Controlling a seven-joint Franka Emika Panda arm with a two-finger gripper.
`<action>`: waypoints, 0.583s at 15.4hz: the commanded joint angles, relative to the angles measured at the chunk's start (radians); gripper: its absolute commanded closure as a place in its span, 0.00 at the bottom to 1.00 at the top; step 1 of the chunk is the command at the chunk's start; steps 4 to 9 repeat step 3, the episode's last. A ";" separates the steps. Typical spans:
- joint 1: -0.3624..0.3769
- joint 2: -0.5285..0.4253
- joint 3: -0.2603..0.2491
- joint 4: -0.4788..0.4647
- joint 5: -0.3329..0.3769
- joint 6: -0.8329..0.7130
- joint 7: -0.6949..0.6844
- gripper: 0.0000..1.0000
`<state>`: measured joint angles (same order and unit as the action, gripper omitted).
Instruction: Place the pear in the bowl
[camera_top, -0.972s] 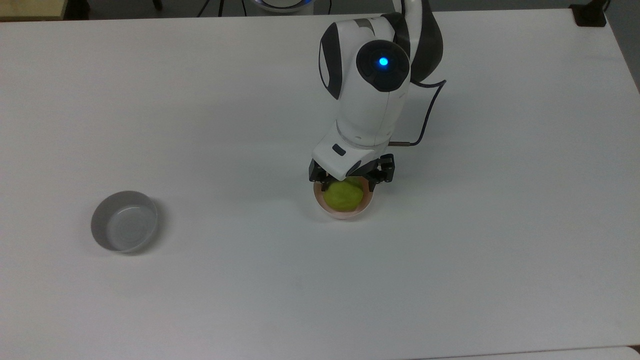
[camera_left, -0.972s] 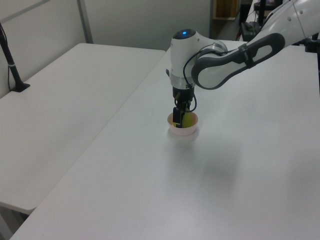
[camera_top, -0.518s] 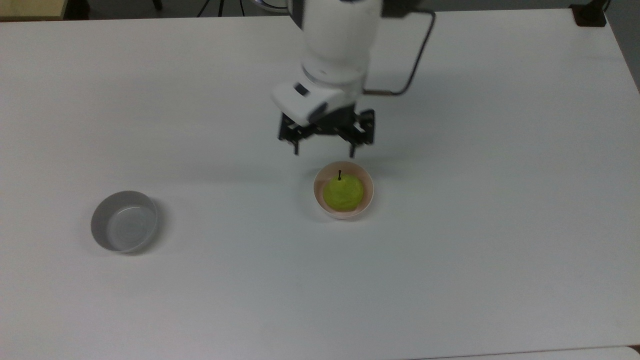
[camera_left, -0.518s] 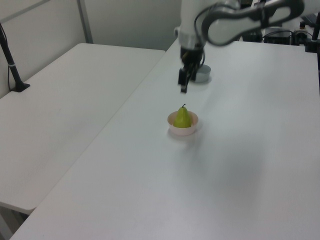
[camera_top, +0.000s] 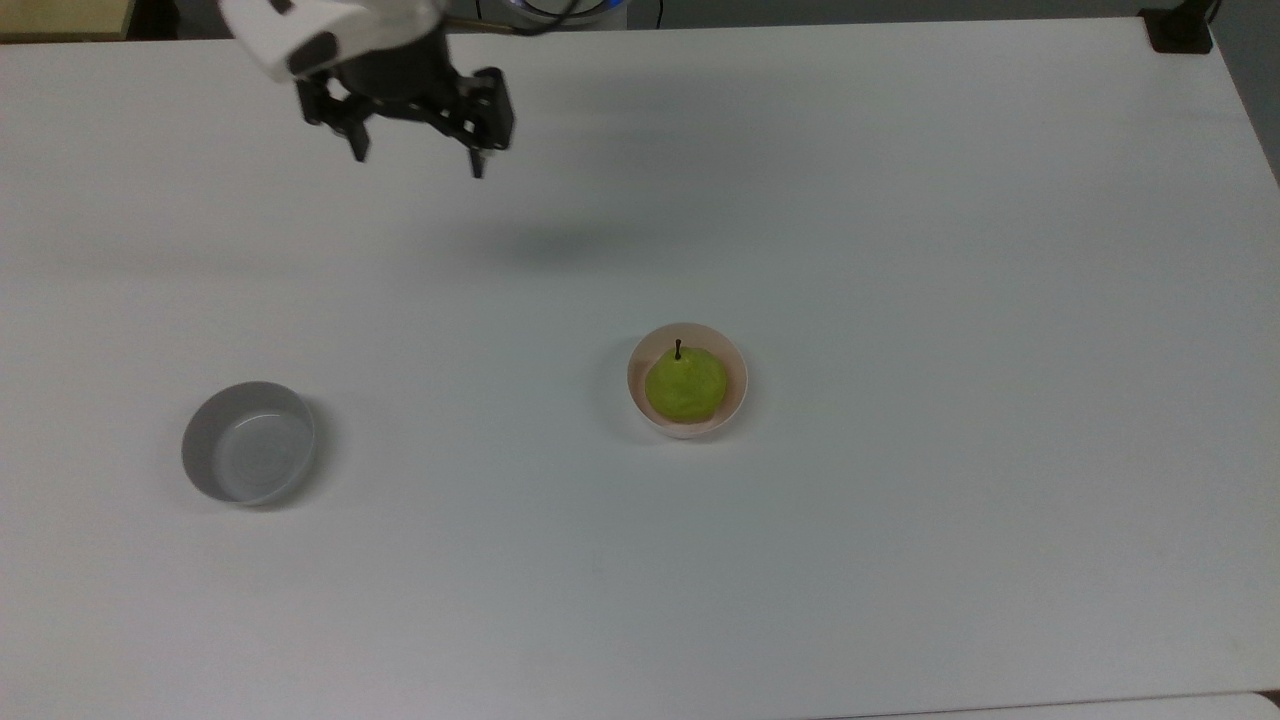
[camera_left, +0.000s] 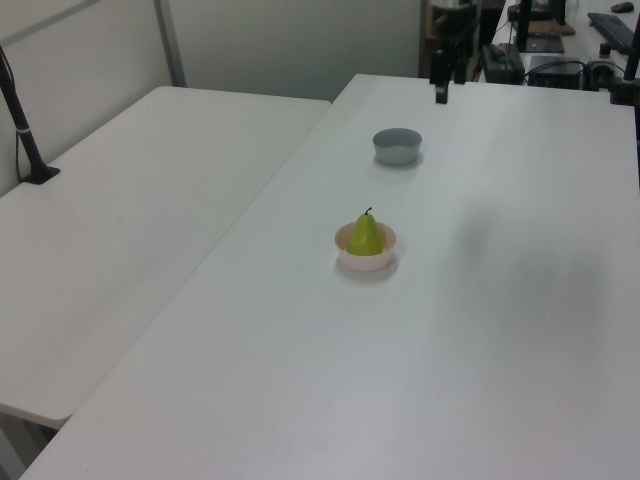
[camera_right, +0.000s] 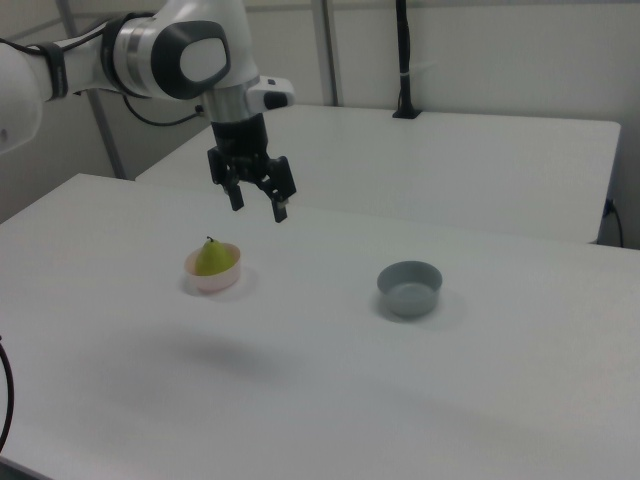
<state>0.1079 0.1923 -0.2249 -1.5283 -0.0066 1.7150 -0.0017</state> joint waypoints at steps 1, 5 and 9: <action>-0.042 -0.043 0.013 -0.056 -0.021 -0.006 -0.014 0.00; -0.045 -0.045 0.013 -0.053 -0.021 -0.006 -0.014 0.00; -0.045 -0.045 0.013 -0.053 -0.021 -0.006 -0.014 0.00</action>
